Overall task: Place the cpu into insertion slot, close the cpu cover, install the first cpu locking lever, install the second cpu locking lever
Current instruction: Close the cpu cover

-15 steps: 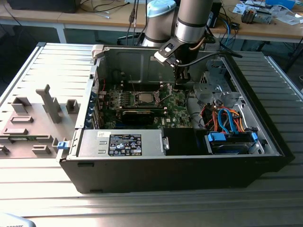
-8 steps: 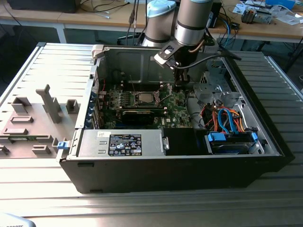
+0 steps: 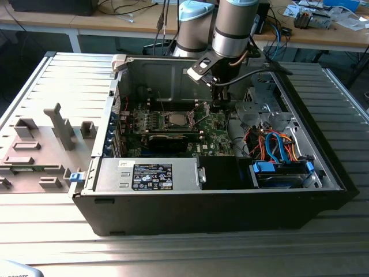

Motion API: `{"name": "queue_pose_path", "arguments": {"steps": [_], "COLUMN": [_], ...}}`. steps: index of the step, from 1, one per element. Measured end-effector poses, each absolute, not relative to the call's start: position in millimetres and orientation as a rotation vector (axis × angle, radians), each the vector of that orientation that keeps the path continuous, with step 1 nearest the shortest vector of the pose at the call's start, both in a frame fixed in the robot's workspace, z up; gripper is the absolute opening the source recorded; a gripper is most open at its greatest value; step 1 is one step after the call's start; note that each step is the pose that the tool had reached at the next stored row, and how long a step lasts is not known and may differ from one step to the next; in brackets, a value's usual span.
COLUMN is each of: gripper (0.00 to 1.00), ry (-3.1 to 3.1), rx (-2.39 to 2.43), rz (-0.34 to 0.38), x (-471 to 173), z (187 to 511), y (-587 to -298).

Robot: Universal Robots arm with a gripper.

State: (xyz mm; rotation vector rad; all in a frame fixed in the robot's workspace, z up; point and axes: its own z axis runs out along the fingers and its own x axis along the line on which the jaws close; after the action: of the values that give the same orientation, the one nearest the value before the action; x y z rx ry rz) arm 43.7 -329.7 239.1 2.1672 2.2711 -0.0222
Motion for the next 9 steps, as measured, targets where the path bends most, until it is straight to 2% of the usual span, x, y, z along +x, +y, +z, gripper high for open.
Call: {"name": "queue_pose_path", "arguments": {"steps": [9], "gripper": [0.11], "ry": [2.271], "rx": [2.167], "rz": [-0.022], "x": [33.6], "z": [239.1], "y": [-329.7]}}
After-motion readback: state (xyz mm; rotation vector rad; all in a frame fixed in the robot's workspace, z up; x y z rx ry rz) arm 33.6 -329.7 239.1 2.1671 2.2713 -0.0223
